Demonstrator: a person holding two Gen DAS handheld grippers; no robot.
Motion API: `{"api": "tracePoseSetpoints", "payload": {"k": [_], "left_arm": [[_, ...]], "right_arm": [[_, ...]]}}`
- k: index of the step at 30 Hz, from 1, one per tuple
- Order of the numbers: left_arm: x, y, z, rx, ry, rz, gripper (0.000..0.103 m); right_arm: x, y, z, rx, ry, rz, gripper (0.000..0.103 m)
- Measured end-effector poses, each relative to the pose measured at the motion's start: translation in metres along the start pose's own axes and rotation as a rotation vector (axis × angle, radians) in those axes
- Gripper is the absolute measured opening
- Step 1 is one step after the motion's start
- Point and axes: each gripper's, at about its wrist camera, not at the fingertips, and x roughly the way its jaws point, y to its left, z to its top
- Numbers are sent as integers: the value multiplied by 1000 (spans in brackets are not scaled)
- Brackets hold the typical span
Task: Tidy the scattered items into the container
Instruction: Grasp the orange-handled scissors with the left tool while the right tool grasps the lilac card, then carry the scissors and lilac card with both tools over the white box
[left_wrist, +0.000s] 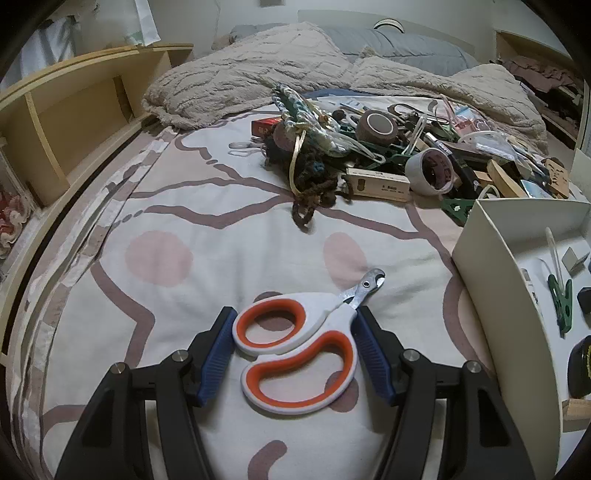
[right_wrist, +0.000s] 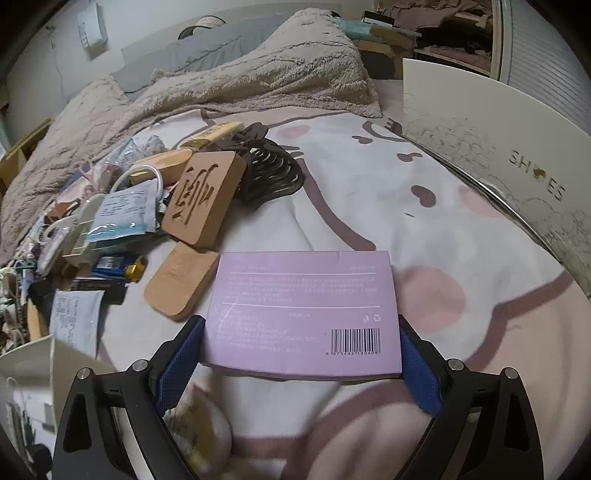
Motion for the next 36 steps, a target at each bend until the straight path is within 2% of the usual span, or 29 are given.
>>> {"api": "tracePoseSetpoints", "payload": {"k": [8, 12, 22, 29, 36], "left_arm": [[-8, 3, 4, -39, -6, 6, 64], [-22, -3, 6, -75, -24, -32, 64], [-73, -26, 17, -79, -103, -62, 64], [-105, -45, 22, -67, -146, -142, 64], [-124, -72, 20, 1, -132, -247, 64]], "right_arm": [[-27, -2, -9, 10, -27, 76, 96], [-41, -5, -13, 30, -39, 115, 96], [-89, 3, -14, 1, -105, 235, 96], [-117, 34, -21, -112, -117, 319, 96], [-133, 72, -39, -269, -68, 381, 96]]}}
